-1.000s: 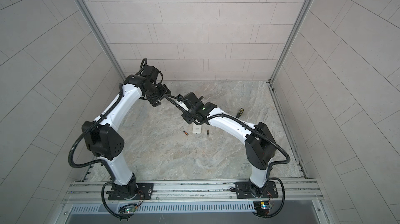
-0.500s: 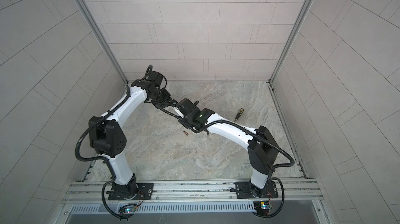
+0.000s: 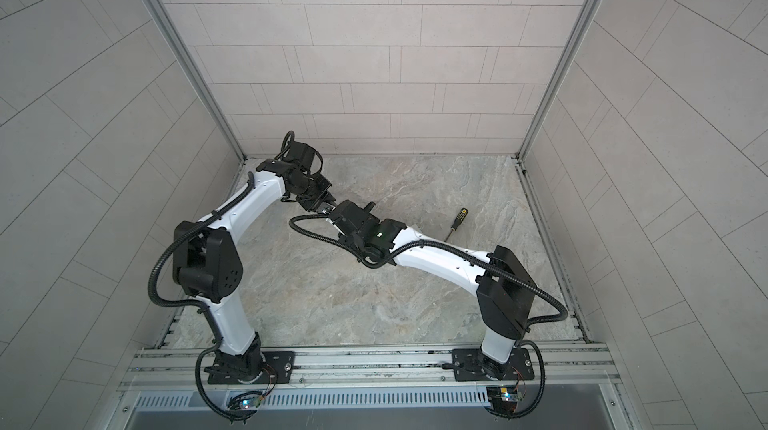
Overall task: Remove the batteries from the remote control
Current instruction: 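Open the left gripper and draw it back while the right gripper holds the black remote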
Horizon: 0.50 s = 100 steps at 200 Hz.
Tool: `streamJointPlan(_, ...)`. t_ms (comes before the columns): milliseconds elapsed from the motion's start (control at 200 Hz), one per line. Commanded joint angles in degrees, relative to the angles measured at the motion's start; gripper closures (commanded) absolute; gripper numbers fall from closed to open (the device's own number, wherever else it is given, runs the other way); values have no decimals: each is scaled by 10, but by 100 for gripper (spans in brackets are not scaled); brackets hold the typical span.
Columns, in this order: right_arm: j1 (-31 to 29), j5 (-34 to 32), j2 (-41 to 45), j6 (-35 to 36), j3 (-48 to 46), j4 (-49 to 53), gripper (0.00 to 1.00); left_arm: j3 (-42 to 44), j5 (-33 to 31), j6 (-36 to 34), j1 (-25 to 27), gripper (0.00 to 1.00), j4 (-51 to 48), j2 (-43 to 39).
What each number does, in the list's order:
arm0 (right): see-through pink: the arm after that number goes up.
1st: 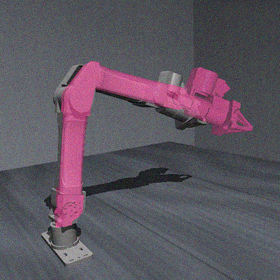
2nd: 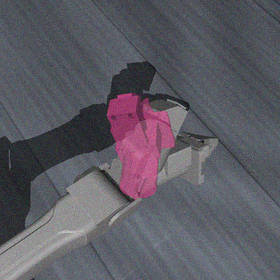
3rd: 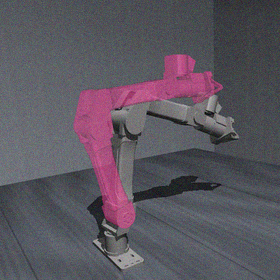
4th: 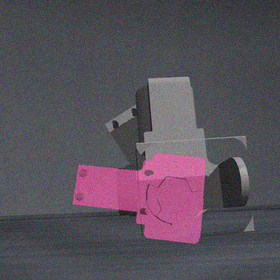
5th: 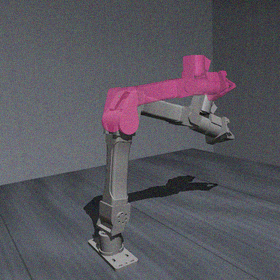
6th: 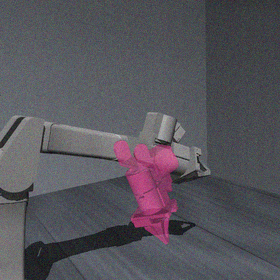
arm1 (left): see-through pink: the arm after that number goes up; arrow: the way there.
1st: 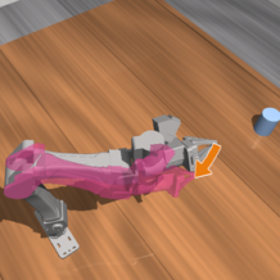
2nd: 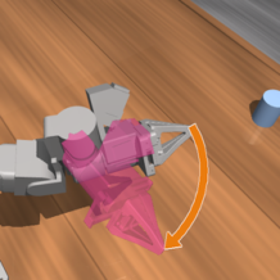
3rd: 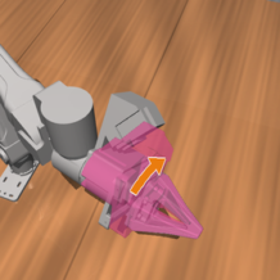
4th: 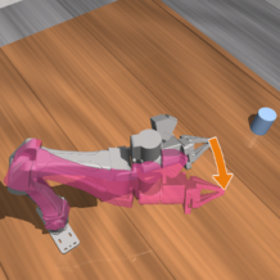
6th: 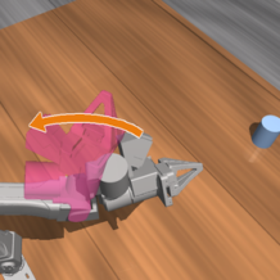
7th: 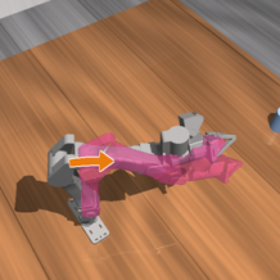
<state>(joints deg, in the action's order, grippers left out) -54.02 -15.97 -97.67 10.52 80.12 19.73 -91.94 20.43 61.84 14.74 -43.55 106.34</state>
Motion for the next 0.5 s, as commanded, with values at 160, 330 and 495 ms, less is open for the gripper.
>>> streamJointPlan(160, 1, 41, 104, -83, -31, -6, 36, 48, -34, -11, -3, 100, 179, -38)
streamJointPlan(330, 23, 97, 168, -231, -78, -42, 31, 193, -109, -40, -3, 100, 364, -120)
streamJointPlan(495, 80, 154, 162, -465, -105, -65, 30, 329, -137, -58, -2, 100, 550, -171)
